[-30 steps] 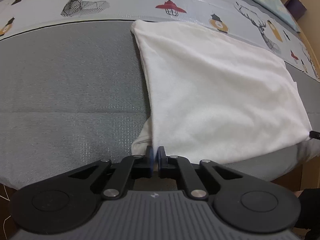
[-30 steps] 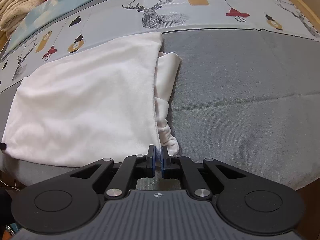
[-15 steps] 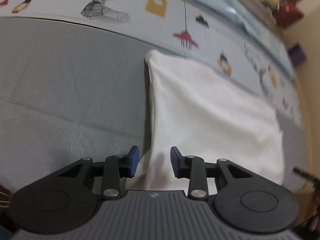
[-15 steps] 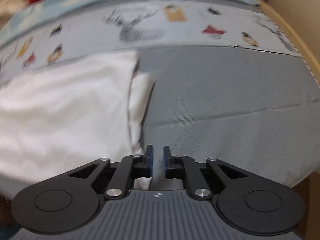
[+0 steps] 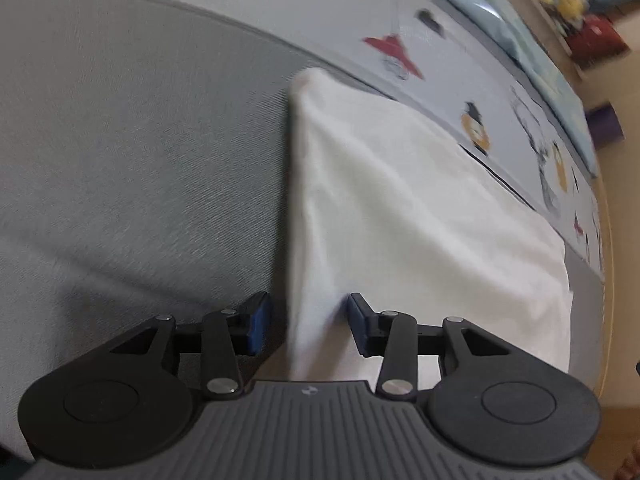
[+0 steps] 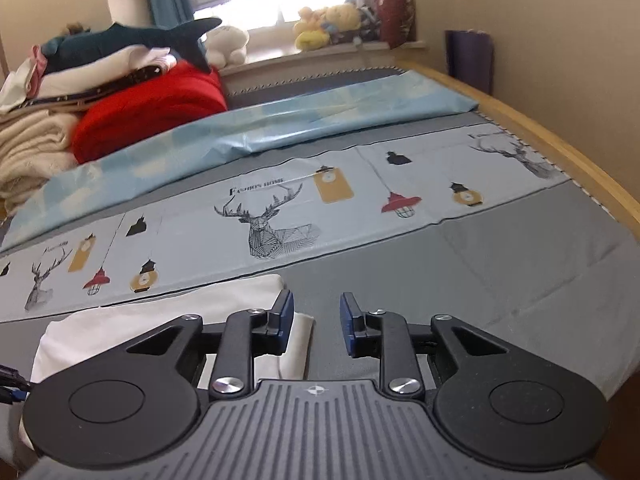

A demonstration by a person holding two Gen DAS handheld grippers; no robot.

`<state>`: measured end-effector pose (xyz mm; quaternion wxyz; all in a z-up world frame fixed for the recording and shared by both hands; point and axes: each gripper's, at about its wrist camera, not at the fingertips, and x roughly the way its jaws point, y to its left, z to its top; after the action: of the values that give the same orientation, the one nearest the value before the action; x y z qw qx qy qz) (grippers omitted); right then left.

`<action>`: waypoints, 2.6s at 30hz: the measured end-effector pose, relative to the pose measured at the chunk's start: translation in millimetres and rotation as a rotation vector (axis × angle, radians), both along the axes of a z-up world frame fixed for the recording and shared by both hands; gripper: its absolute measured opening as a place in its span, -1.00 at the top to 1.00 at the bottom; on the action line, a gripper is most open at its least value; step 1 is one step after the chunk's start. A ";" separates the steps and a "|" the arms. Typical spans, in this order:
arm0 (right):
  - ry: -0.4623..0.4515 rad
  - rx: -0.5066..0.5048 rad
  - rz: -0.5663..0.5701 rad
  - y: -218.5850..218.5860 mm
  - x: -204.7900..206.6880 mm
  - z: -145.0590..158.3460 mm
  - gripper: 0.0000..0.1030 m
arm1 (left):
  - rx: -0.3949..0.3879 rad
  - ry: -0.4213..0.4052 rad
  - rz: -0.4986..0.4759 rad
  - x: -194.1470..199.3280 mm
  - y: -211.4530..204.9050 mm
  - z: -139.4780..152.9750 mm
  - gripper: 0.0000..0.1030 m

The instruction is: Fold small clothes

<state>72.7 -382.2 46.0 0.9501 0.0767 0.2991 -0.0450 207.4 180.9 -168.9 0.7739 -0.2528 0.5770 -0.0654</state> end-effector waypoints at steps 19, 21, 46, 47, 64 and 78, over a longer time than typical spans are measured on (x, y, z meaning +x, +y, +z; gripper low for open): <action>0.083 0.002 -0.050 62.5 38.9 -29.0 0.48 | 0.495 -0.110 0.025 -28.9 38.2 56.4 0.78; 0.084 -0.036 -0.011 74.1 41.2 -30.3 0.48 | 0.372 -0.137 0.052 -30.6 34.2 69.1 0.79; 0.097 -0.070 0.121 74.4 33.1 -36.8 0.47 | -0.235 -0.286 -0.264 1.1 -189.0 133.5 0.42; 0.109 -0.043 0.145 77.5 35.4 -39.1 0.44 | -0.211 -0.274 -0.267 1.2 -180.6 129.6 0.42; 0.259 0.062 0.471 136.2 35.3 -52.2 0.84 | -0.006 -0.214 -0.486 -27.2 -155.6 100.5 0.42; 0.425 -0.053 0.440 121.5 38.5 -80.9 0.62 | 0.130 -0.176 -0.661 -36.8 -170.8 60.6 0.38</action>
<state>111.3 -260.7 -34.9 0.8549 -0.0259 0.4992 0.1390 170.6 10.0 -108.2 0.7721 0.0041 0.5617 -0.2973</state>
